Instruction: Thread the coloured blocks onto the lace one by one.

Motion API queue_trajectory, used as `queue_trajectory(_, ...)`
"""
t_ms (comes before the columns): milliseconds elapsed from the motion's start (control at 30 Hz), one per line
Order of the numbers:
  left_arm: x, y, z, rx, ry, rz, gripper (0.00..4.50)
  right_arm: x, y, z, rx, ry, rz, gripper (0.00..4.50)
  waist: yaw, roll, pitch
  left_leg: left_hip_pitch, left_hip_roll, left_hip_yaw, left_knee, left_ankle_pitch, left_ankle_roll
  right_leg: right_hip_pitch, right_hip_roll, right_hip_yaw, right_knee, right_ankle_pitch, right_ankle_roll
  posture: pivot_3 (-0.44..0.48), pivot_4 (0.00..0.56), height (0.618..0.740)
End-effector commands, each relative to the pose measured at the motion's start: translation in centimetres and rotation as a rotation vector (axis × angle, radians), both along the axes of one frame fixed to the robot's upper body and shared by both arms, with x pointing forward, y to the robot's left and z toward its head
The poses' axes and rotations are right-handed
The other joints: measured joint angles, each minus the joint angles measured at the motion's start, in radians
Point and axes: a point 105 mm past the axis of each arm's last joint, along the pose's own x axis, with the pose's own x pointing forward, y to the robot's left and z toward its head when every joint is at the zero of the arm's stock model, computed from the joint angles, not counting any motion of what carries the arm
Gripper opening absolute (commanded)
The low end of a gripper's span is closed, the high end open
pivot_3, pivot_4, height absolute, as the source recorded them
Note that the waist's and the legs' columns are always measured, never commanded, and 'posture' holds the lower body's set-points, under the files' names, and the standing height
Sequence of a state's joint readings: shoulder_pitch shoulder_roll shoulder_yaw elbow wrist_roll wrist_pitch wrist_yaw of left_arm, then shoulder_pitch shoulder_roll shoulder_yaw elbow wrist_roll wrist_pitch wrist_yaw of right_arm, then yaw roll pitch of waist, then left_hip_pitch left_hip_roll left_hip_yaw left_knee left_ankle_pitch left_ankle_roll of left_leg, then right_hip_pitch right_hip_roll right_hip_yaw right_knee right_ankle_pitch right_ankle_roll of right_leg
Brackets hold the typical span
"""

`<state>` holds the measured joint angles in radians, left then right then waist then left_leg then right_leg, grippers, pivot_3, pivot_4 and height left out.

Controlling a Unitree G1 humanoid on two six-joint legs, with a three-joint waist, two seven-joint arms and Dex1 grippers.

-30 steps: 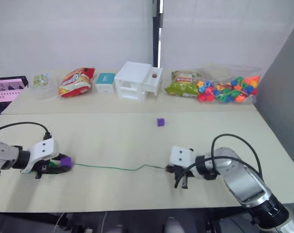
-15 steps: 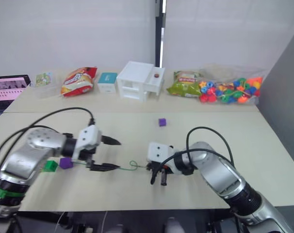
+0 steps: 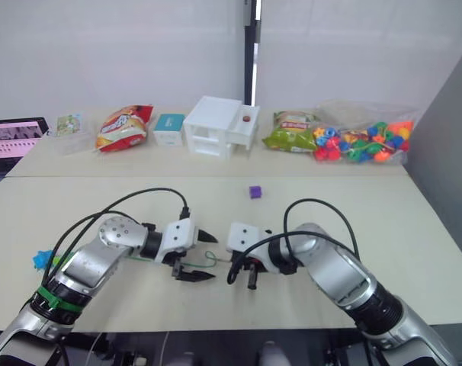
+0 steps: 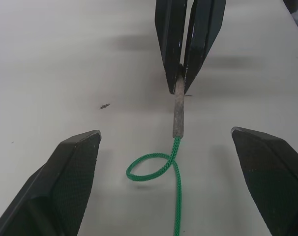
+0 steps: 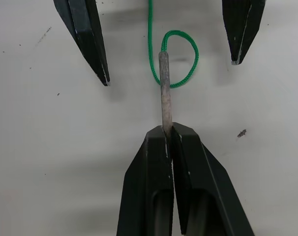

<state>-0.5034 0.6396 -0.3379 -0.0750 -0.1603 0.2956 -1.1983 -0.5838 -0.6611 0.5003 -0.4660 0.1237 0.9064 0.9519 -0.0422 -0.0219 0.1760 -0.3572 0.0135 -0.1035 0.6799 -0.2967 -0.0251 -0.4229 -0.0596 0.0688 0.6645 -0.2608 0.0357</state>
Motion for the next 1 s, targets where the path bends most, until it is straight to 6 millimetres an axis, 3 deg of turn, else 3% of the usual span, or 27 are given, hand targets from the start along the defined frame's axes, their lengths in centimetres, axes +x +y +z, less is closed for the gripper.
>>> queue_trajectory(33,-0.1,-0.6,0.5,-0.016,-0.034,-0.027,3.64,-0.3,0.4,1.1,0.009,-0.04,0.026,0.0,0.0,0.0,0.0,0.0,0.0,0.0,0.0,0.0,0.0,0.0,0.0,0.0,0.0,0.0,0.0,0.0,0.15,0.74)
queue_trajectory(400,-0.2,-1.0,0.6,-0.03,-0.029,-0.024,0.02,-0.4,0.4,1.0,0.0,-0.035,0.029,0.0,-0.001,0.0,0.0,0.0,0.0,0.0,0.0,0.0,0.0,0.0,0.0,0.0,0.0,0.0,0.0,0.0,0.15,0.74)
queue_trajectory(800,-0.1,-1.1,1.1,-0.042,-0.021,-0.017,0.02,-0.1,0.2,1.0,0.007,-0.054,0.002,0.0,-0.001,0.0,0.0,0.0,0.0,0.0,0.0,0.0,0.0,0.0,0.0,0.0,0.0,0.0,0.0,0.0,0.15,0.74)
queue_trajectory(1000,0.0,0.3,0.9,0.002,-0.014,0.008,0.0,-0.4,-0.7,1.6,0.116,-0.023,-0.111,2.04,0.0,0.0,0.0,0.0,0.0,0.0,0.0,0.0,0.0,0.0,0.0,0.0,0.0,0.0,0.0,0.0,0.15,0.74)
